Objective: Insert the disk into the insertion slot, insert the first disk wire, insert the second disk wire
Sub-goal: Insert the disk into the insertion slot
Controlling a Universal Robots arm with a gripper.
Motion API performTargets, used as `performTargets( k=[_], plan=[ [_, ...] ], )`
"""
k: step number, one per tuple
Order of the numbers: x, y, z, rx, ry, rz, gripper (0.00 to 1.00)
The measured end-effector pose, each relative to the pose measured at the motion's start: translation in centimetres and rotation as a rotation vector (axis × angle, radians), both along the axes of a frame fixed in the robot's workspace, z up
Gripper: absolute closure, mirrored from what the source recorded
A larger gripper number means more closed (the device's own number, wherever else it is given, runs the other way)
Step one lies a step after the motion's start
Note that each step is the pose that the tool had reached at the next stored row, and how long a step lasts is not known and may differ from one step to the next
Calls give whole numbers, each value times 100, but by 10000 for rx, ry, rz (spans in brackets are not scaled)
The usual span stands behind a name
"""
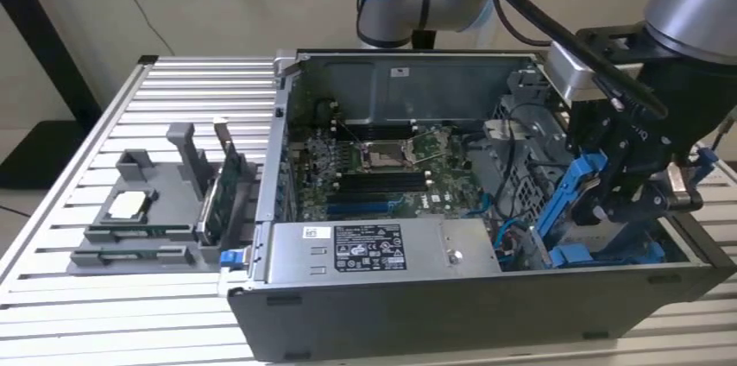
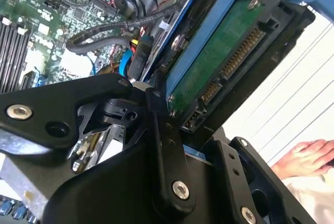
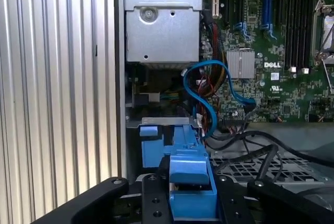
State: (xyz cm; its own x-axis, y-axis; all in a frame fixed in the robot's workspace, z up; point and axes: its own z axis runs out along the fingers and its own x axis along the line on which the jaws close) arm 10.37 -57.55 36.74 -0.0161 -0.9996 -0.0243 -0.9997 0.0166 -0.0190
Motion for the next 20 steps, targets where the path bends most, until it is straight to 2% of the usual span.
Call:
performTargets(
  k=[2,3,8,11,20],
  plan=[
    [1,0,1,1,0,0,66],
    [1,-1,6,1,6,0,59],
    [1,0,78,-2,45,0,59],
    [1,1,94,-1,47,1,59],
    [2,30,225,0,46,2,59]
  ],
)
